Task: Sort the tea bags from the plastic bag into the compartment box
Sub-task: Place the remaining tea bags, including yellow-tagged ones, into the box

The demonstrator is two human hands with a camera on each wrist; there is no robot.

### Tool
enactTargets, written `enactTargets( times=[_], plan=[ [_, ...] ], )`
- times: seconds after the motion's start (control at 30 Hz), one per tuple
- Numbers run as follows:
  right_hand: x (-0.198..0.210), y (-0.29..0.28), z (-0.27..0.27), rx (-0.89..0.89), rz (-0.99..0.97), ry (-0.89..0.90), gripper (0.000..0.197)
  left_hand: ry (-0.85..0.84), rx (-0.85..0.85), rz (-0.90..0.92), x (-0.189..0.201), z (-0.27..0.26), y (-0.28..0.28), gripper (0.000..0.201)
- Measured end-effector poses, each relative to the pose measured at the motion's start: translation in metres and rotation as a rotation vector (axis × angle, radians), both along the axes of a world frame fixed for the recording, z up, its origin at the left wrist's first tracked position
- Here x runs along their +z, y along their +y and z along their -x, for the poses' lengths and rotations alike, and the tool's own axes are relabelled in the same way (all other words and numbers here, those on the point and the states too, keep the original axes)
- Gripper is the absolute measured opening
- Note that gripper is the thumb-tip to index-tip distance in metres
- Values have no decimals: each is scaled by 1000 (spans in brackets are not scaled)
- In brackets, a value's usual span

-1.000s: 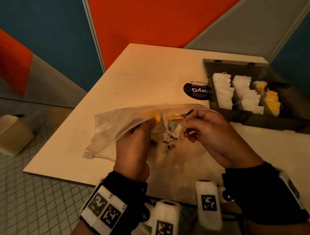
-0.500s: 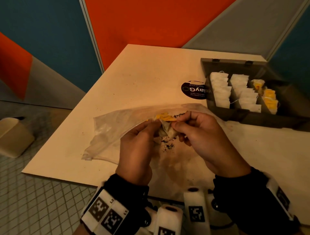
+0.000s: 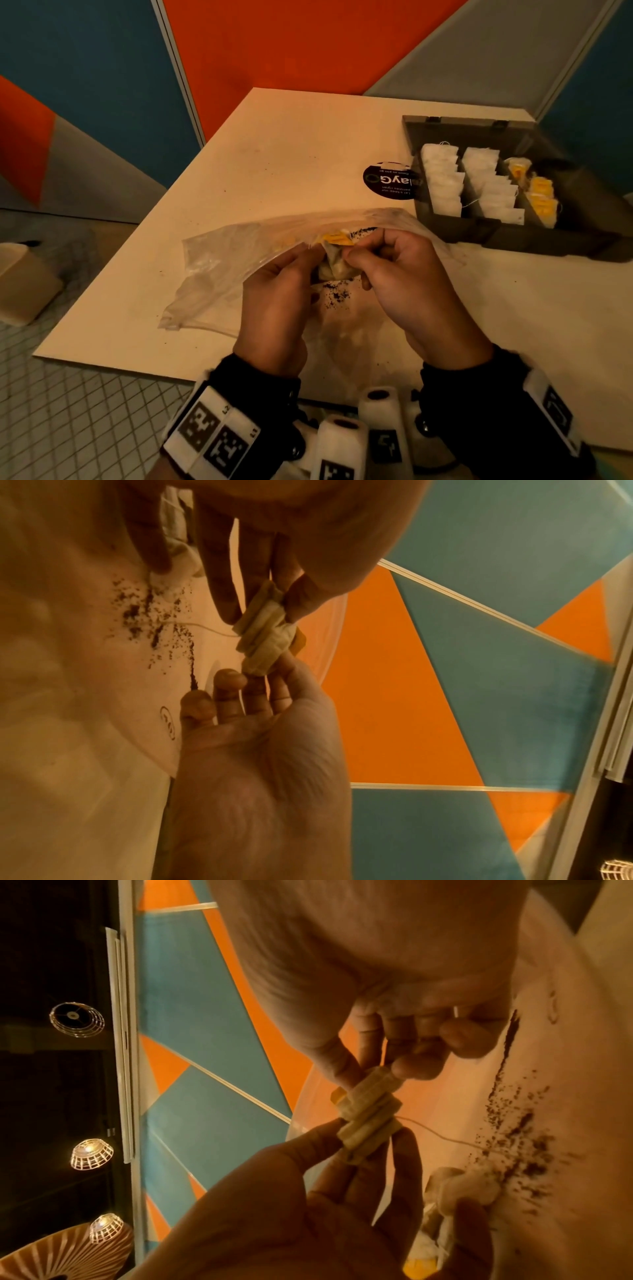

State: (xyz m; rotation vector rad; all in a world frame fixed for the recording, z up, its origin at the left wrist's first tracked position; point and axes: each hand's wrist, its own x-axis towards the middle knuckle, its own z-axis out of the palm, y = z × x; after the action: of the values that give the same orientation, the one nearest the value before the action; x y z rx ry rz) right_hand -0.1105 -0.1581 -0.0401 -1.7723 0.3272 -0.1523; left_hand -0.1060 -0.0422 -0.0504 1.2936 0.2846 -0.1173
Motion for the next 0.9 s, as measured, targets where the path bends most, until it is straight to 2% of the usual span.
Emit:
enactTargets(
  times=[0.17, 0.3, 0.43, 0.5, 0.6, 0.67, 0.83, 0.9],
  plan=[
    [1, 2, -1, -12, 38, -8, 7, -13, -34, 14, 4, 0, 2, 23],
    [5, 0, 3, 36, 74, 10, 4, -4, -51, 18, 5, 1, 1, 7],
    [19, -15, 5, 80, 145, -5, 25, -11, -38, 18, 3, 0, 1, 5],
    [28, -23, 3, 134, 219, -12, 27, -39, -49, -9, 2, 0, 0, 5],
    [35, -27, -1, 284, 449, 25, 25, -75, -81, -21, 1, 1, -1, 14],
    [36, -28, -3, 360, 552, 35, 24, -95, -119, -40, 0, 0, -2, 12],
    [40, -31, -8, 390, 589, -3, 3, -109, -154, -106, -2, 0, 0, 12],
    [43, -35, -8, 392, 567, 5, 3, -97, -138, -96, 1, 1, -1, 14]
  ],
)
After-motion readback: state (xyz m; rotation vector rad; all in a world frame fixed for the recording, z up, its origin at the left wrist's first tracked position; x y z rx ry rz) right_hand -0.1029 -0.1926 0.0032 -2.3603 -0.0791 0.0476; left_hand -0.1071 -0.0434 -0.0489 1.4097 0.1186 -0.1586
